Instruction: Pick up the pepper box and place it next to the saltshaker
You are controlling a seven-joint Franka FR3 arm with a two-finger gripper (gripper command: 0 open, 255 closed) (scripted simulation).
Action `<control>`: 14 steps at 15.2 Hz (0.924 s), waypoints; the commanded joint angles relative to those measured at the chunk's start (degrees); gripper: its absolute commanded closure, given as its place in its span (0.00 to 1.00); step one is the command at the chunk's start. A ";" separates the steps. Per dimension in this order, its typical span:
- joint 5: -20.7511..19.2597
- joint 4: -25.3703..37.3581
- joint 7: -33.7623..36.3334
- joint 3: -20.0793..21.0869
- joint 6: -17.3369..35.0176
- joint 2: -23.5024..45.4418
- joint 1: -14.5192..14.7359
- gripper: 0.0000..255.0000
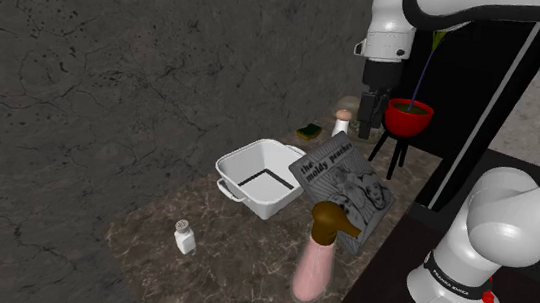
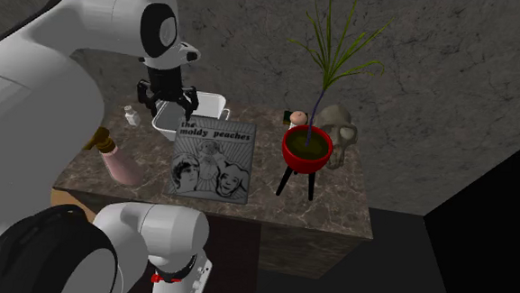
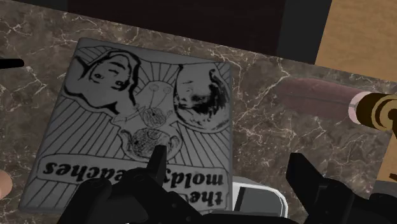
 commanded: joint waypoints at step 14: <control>-8.75 8.03 -12.54 -9.96 10.11 19.71 -4.90 0.00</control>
